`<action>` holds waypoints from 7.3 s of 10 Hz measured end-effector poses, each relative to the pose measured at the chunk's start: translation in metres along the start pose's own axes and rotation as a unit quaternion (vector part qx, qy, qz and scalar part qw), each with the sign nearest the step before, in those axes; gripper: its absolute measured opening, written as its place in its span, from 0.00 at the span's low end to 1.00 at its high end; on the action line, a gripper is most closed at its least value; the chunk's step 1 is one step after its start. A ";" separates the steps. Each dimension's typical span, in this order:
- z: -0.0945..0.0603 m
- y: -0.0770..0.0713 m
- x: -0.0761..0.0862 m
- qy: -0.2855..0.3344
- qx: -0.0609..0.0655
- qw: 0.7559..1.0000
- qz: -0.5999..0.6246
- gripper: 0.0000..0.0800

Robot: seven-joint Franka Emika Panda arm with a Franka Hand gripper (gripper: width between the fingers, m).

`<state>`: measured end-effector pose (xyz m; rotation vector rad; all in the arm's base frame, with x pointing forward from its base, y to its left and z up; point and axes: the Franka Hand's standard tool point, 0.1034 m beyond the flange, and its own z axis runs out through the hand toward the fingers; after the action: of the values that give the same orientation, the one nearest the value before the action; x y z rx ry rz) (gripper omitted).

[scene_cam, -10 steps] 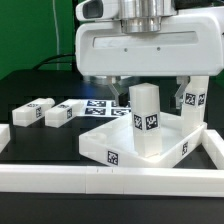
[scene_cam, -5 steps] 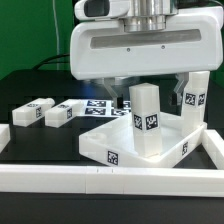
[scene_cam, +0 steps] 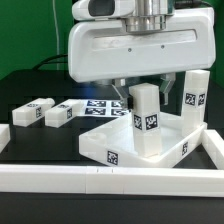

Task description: Assemble desk

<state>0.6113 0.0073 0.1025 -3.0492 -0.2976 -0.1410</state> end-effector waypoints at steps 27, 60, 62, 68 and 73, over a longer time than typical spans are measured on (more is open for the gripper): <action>0.001 -0.025 0.004 -0.008 0.012 0.911 0.413 0.81; 0.004 -0.023 -0.004 -0.011 -0.017 0.833 0.553 0.41; 0.004 -0.024 -0.003 -0.011 -0.017 0.834 0.552 0.58; -0.015 -0.047 -0.029 -0.017 -0.009 0.858 0.513 0.81; -0.010 -0.055 -0.042 -0.004 -0.010 0.870 0.492 0.81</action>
Offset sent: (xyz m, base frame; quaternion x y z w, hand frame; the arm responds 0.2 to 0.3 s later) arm 0.0000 0.0000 0.0000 0.0000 0.0000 0.0650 0.9979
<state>0.5585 0.0522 0.1118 -2.7888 1.2364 -0.0566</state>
